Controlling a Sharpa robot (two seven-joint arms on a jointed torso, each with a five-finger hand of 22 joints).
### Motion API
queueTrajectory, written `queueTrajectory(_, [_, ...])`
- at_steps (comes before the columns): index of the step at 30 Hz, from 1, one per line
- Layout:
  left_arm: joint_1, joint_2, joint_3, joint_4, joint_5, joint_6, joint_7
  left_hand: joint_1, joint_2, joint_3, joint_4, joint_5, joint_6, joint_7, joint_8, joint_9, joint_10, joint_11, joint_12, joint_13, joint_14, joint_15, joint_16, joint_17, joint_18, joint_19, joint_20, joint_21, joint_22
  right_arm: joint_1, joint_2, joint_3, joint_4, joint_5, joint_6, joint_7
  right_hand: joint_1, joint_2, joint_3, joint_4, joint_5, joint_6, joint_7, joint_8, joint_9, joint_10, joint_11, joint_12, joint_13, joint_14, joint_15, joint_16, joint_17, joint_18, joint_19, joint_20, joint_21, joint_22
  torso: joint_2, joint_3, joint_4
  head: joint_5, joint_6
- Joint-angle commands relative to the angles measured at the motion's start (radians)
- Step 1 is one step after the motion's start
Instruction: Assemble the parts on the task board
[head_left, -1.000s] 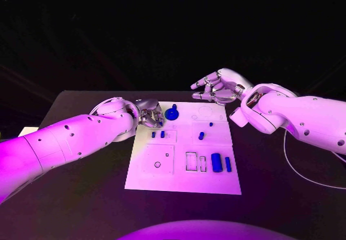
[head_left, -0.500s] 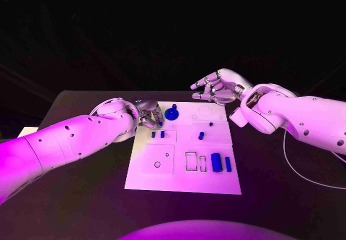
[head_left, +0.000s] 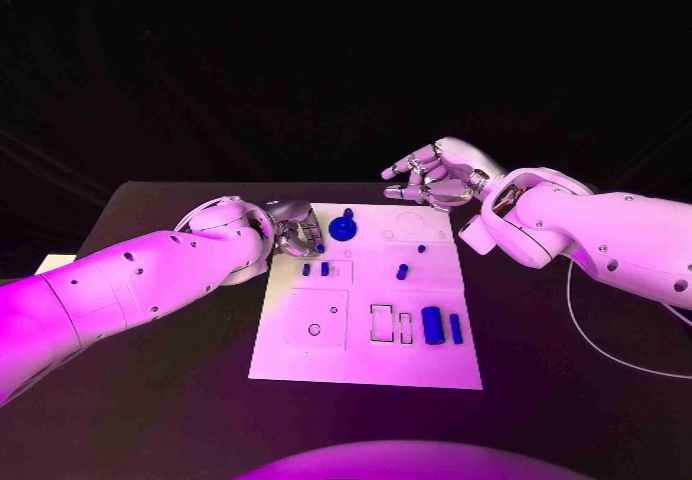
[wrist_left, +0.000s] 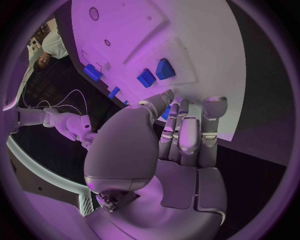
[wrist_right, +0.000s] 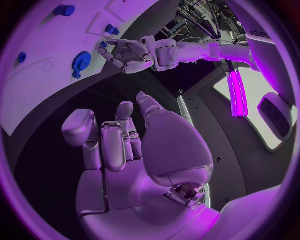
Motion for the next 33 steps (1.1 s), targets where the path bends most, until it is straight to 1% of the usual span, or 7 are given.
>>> queueTrajectory(1, [0.0,-0.009,0.001,0.007,0.002,-0.005,0.001,0.003,-0.012,0.007,-0.001,0.002,-0.006,-0.001,0.0,-0.002,-0.009,0.001,-0.003,-0.001,-0.008,-0.002,-0.004,-0.002,0.011,-0.006,0.001,-0.007,-0.001,-0.001,-0.001,0.0,-0.006,-0.01,0.03,-0.04,0.001,0.012,0.008,-0.001,0.005,0.002,0.003,0.001,-0.002,-0.024,-0.002,-0.037,-0.032,0.043,-0.004,-0.009,-0.003,0.007,-0.006,-0.002,-0.008,-0.007,0.0,-0.0002,0.0005,-0.002,0.001])
queueTrajectory(7, [0.003,-0.058,0.011,0.043,0.072,-0.027,0.024,0.013,-0.019,0.012,-0.011,0.003,-0.011,0.004,0.003,-0.006,-0.019,0.005,0.0,-0.002,-0.027,0.001,-0.025,-0.04,0.021,-0.029,0.005,-0.048,-0.03,-0.001,-0.004,0.0,-0.03,-0.117,0.083,-0.153,0.019,0.008,0.044,-0.004,0.009,-0.004,0.01,0.0,-0.001,-0.112,0.006,-0.264,-0.226,-0.019,0.002,-0.204,-0.22,0.017,-0.032,0.002,-0.049,-0.069,0.0,-0.0013,0.0005,-0.003,0.005])
queueTrajectory(11, [0.014,-0.106,0.015,0.073,0.234,-0.073,0.059,0.014,-0.02,0.013,-0.014,0.003,-0.005,0.007,0.007,-0.007,-0.028,0.009,0.004,-0.002,-0.053,0.003,-0.053,-0.085,0.032,-0.059,0.009,-0.1,-0.067,-0.001,-0.012,0.0,-0.039,-0.231,0.108,-0.203,0.061,-0.002,0.099,-0.033,-0.008,0.015,0.017,0.009,0.001,-0.13,0.012,-0.389,-0.34,-0.024,0.004,-0.285,-0.305,0.016,-0.027,0.003,-0.047,-0.065,-0.003,0.001,0.0033,-0.001,0.006])
queueTrajectory(15, [0.02,-0.152,0.017,0.101,0.541,-0.162,0.158,0.015,-0.006,0.016,-0.013,0.004,0.028,0.001,0.027,-0.002,-0.009,0.003,0.027,0.003,-0.119,-0.002,-0.138,-0.209,0.058,-0.133,0.008,-0.235,-0.165,-0.002,-0.02,0.0,-0.038,-0.419,0.138,-0.25,0.088,-0.02,0.16,-0.064,-0.018,0.054,0.009,0.024,0.004,-0.112,0.013,-0.493,-0.445,-0.01,0.003,-0.303,-0.323,0.008,-0.007,0.006,-0.023,-0.024,-0.006,-0.0015,0.0059,-0.013,0.013])
queueTrajectory(19, [0.017,-0.184,0.012,0.131,0.904,-0.204,0.291,0.026,0.018,0.024,-0.018,0.01,0.049,-0.006,0.044,0.001,0.008,-0.004,0.052,0.006,-0.225,-0.009,-0.278,-0.394,0.059,-0.174,0.002,-0.266,-0.177,-0.011,-0.026,-0.001,-0.026,-0.583,0.169,-0.311,0.076,-0.044,0.243,-0.08,-0.048,0.088,0.006,0.024,0.0,-0.043,0.013,-0.627,-0.582,0.001,0.009,-0.315,-0.334,0.009,-0.003,0.008,-0.01,-0.009,-0.007,-0.0041,0.0044,-0.024,0.024])
queueTrajectory(24, [0.005,-0.223,0.007,0.186,1.278,-0.215,0.429,0.012,0.031,-0.009,-0.012,0.007,0.056,-0.016,0.055,0.001,0.05,-0.019,0.1,0.021,-0.239,-0.016,-0.31,-0.439,0.06,-0.185,-0.003,-0.284,-0.187,-0.033,-0.033,-0.001,-0.003,-0.77,0.187,-0.359,0.067,-0.063,0.274,-0.087,-0.093,0.107,-0.006,0.02,0.0,-0.034,0.013,-0.67,-0.634,0.001,0.007,-0.329,-0.35,0.007,-0.007,0.012,-0.012,-0.014,-0.01,-0.0103,0.004,-0.044,0.035])
queueTrajectory(33, [-0.005,-0.273,0.003,0.262,1.457,-0.21,0.518,-0.004,0.045,-0.061,-0.006,0.007,0.055,-0.023,0.065,0.0,0.049,-0.028,0.143,0.036,-0.233,-0.021,-0.314,-0.457,0.059,-0.177,-0.007,-0.306,-0.203,-0.059,-0.044,-0.006,0.007,-0.893,0.18,-0.372,0.057,-0.084,0.294,-0.088,-0.122,0.112,-0.007,0.011,-0.002,-0.041,0.018,-0.7,-0.675,0.003,0.011,-0.337,-0.359,0.009,-0.014,0.016,-0.019,-0.024,-0.011,-0.0145,0.006,-0.066,0.048])
